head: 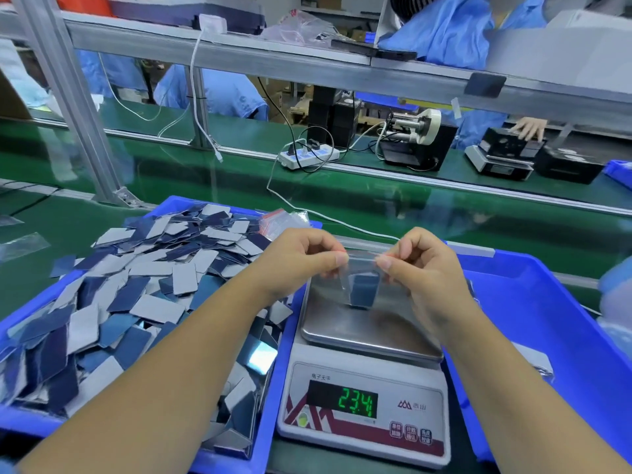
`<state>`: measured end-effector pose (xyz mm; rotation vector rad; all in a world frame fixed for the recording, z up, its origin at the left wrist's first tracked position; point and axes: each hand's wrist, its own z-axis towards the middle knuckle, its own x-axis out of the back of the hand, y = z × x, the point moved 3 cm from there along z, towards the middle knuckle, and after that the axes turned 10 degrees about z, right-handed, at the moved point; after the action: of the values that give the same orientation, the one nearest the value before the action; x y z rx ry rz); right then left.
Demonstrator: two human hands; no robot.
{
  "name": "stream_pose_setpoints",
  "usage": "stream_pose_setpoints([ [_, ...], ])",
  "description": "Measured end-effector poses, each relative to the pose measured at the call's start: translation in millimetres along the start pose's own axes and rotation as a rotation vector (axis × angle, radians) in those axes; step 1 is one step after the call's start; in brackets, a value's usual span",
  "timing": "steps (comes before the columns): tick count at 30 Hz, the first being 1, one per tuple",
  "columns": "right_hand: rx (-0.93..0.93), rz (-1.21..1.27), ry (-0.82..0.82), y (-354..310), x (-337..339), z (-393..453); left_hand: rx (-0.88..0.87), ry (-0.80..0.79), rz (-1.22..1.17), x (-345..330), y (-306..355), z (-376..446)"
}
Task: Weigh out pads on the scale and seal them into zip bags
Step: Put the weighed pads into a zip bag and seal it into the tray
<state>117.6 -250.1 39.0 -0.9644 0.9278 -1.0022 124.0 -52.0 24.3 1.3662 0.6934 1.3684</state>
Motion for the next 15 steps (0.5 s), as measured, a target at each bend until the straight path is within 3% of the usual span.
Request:
stream_pose_setpoints([
  [3, -0.126, -0.046, 0.113, 2.6, 9.0, 5.0, 0.069, 0.028, 0.099, -3.7, 3.7, 5.4],
  [5, -0.177, -0.361, 0.192, 8.8, 19.3, 6.3, 0.118, 0.082, 0.212, -1.6, 3.8, 7.9],
  [8, -0.112, -0.874, 0.186, 16.9, 28.6, 0.6, 0.112, 0.14, 0.312, 10.2, 9.7, 6.5],
  [15, -0.017, -0.94, 0.205, 20.7, 30.2, -2.3, 0.125, 0.123, 0.425, 35.3, 12.8, -14.1],
])
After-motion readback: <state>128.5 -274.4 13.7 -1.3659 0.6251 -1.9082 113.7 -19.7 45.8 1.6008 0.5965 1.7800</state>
